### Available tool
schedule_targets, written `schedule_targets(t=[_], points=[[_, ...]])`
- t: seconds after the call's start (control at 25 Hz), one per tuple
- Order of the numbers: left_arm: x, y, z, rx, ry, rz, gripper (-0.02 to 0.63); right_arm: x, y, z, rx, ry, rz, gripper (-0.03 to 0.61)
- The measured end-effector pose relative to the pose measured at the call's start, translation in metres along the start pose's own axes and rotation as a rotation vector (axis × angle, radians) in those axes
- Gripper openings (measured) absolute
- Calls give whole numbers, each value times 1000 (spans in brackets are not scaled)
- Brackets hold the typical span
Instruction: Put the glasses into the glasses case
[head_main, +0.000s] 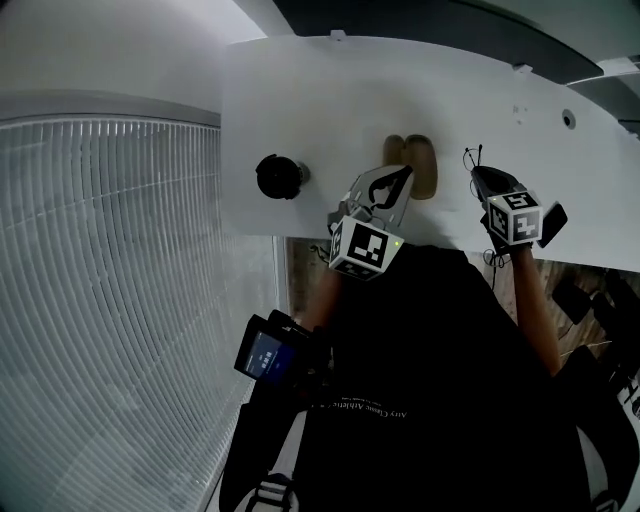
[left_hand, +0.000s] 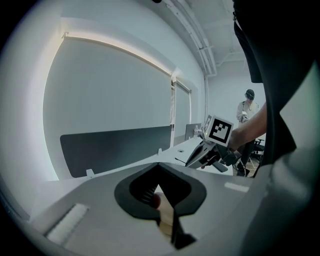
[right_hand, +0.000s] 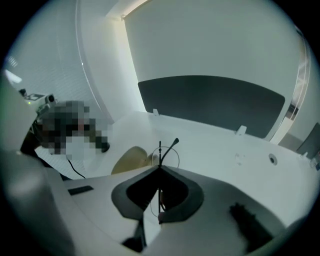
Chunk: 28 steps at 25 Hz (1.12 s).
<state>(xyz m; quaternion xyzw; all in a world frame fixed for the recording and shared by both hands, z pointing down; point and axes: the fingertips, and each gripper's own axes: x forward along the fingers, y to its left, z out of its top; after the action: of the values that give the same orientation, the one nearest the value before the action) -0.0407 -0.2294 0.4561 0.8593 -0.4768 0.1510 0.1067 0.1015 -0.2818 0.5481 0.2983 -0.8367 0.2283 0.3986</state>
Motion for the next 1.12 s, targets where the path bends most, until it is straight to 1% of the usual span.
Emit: schedule_targets(t=[0.08, 0.12, 0.32, 0.44, 0.48, 0.52, 0.56, 0.64, 0.68, 0.72, 0.76, 0.88, 1.0, 1.12], points=[[-3, 4, 0, -10, -9, 7, 8, 2, 3, 4, 47, -14, 27, 12], [-6, 7, 0, -17, -12, 12, 8, 4, 6, 6, 54, -15, 33, 12], [-14, 13, 0, -16, -11, 33, 8, 5, 18, 18, 41, -20, 68, 12], [-11, 15, 0, -31, -36, 29, 8, 8, 29, 28, 8, -11, 101, 14], [-10, 16, -2, -38, -42, 25, 8, 12, 35, 33, 2, -10, 119, 12], [-10, 16, -3, -43, -43, 22, 8, 16, 44, 37, 22, -15, 158, 14], [-10, 17, -4, -44, -43, 20, 8, 21, 54, 42, 80, -29, 224, 14], [-8, 16, -6, -38, -41, 14, 8, 31, 73, 54, 283, -83, 405, 12], [-7, 14, -6, -36, -38, 10, 8, 37, 81, 57, 384, -103, 482, 14], [-7, 13, -7, -35, -34, 7, 8, 46, 87, 56, 459, -102, 527, 12], [-9, 13, -7, -33, -32, 8, 8, 57, 90, 49, 500, -79, 540, 14], [-17, 16, -7, -38, -30, 26, 8, 87, 92, 20, 542, 26, 507, 14], [-25, 23, -15, -63, -23, 53, 8, 103, 85, 7, 636, 52, 497, 12], [-30, 27, -26, -72, 2, 67, 8, 112, 73, 0, 655, 66, 450, 12]])
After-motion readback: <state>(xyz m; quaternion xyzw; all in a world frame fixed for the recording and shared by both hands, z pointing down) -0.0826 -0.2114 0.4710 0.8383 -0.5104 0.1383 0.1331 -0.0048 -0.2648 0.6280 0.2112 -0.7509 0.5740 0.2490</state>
